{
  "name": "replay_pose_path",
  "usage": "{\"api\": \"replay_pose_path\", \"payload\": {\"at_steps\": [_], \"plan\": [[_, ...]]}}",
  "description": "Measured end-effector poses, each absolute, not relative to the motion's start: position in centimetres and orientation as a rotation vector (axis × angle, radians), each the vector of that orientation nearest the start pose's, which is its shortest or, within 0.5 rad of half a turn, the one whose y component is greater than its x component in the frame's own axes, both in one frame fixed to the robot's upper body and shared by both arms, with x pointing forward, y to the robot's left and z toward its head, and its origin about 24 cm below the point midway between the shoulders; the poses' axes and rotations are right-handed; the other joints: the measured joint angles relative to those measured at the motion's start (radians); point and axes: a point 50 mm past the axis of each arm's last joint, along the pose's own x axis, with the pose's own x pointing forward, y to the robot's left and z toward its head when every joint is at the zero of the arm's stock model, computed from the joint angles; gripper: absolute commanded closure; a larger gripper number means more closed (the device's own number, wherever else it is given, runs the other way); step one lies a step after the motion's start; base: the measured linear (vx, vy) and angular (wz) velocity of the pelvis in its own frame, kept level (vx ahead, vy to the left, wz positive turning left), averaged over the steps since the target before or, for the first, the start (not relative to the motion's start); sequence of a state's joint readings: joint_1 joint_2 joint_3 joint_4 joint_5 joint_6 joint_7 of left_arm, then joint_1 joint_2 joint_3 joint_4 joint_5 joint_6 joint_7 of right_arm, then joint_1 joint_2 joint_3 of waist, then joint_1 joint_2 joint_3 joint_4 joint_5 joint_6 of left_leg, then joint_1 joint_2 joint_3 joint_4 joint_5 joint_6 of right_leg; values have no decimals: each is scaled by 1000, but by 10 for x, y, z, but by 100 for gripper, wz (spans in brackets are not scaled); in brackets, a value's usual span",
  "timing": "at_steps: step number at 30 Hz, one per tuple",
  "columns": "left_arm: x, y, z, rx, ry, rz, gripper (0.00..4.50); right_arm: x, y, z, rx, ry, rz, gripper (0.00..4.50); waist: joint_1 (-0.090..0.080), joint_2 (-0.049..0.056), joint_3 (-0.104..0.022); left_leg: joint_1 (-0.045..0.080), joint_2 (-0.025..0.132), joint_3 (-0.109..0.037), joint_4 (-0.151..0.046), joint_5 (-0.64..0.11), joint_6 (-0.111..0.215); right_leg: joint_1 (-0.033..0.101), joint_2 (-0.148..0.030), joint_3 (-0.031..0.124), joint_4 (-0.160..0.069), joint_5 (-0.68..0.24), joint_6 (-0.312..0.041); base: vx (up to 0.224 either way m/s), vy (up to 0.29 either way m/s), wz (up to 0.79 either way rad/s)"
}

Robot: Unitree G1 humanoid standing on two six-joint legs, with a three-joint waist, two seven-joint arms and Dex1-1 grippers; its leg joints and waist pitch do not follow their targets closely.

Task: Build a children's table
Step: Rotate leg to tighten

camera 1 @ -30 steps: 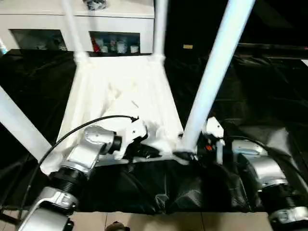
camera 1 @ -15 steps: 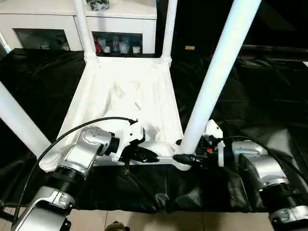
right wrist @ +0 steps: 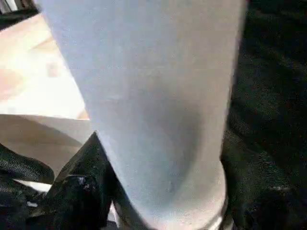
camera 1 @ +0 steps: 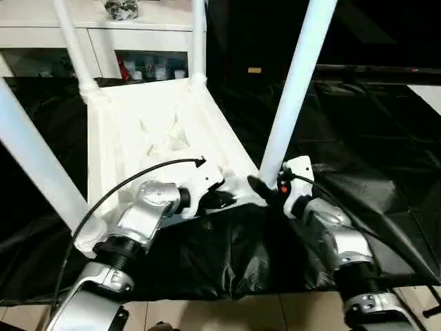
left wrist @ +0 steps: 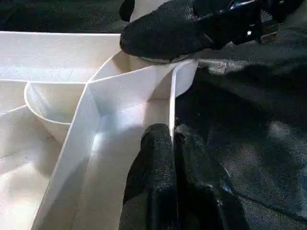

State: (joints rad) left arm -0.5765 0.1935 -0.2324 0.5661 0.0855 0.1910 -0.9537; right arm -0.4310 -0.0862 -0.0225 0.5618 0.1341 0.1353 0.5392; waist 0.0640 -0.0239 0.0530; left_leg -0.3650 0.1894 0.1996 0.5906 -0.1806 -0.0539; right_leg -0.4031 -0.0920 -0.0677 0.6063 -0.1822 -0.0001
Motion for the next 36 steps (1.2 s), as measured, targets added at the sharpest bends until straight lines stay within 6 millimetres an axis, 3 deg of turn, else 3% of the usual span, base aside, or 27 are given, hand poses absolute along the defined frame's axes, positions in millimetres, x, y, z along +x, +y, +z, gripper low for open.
{"api": "replay_pose_path", "payload": {"at_steps": [9, 14, 21, 36], "plan": [[318, 99, 51, 350, 400, -1264, 450, 314, -127, 28, 56, 251, 751, 52, 4, 1, 1, -4, 1, 0, -1, 0, 0, -1, 1, 0, 1, 4, -6, 6, 0, 0], [313, 109, 55, 361, 422, -1350, 450, 304, -142, 35, -36, 293, 991, 52, 28, 2, 2, -6, 1, 0, -2, -1, 2, -3, 1, -1, 1, -1, -7, 0, 0, 0], [306, 125, 56, 377, 462, -1463, 450, 291, -147, 40, -79, 371, 1247, 52, 45, 12, 3, -3, 1, 1, 0, -1, 2, 1, 1, 0, 3, -1, -8, 0, 0, 0], [301, 125, 52, 346, 481, -1528, 450, 283, -146, 41, -49, 423, 1322, 176, 52, 22, 0, -3, 1, 1, 0, -1, 2, 2, 0, 0, 3, -1, -8, 0, 0, 0]]}}
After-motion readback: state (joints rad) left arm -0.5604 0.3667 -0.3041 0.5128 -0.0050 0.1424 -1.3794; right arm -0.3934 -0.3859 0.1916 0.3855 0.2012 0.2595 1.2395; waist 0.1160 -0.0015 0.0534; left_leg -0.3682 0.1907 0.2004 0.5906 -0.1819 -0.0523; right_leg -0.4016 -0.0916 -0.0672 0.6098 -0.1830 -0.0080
